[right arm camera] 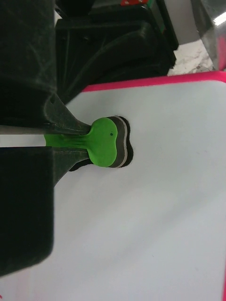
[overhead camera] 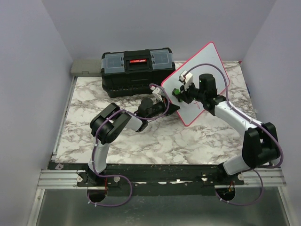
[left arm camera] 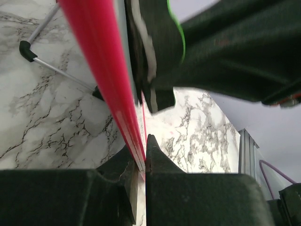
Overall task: Erase the whiteboard
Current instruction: Erase the whiteboard at the whiteboard stand.
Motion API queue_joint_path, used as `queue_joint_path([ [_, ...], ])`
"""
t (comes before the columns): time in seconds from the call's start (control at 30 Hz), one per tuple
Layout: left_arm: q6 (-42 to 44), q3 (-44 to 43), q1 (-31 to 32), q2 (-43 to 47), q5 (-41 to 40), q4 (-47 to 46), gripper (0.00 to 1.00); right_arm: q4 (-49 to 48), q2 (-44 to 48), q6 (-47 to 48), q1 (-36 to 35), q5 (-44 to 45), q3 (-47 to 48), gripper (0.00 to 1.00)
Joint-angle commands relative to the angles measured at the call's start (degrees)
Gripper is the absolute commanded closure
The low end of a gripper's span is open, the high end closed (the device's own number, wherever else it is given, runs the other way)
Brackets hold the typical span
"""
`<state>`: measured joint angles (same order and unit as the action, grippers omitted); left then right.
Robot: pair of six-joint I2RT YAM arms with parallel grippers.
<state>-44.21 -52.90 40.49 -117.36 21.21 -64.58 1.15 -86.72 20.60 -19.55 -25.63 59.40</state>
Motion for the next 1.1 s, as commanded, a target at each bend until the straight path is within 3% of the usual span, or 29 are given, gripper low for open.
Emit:
queue_joint_path([
  [0.0,3.01,-0.1,2.49,1.83,7.44,-5.55,1.0,8.96,-0.13,2.02,-2.88,1.5,-6.41,0.99],
  [0.2,2.5,0.36,2.49,1.48,7.77,-6.75,1.0,4.47,6.71,1.86,-1.07,13.68,-12.36,0.99],
  [0.57,1.32,0.29,2.5,2.52,8.08,-5.88,1.0,-4.3,2.88,1.07,4.14,17.67,-5.94,0.99],
  [0.73,1.53,0.7,2.49,3.46,7.85,-4.08,1.0,-7.29,1.66,0.2,4.08,13.3,-5.72,0.99],
  [0.97,0.16,0.09,2.49,4.31,7.37,-1.92,1.0,0.81,6.41,10.82,4.12,-7.57,-12.24,0.99],
  [1.07,-0.57,-0.09,2.49,4.72,7.09,-1.33,1.0,3.53,8.2,14.19,4.13,-7.03,-14.83,1.0],
])
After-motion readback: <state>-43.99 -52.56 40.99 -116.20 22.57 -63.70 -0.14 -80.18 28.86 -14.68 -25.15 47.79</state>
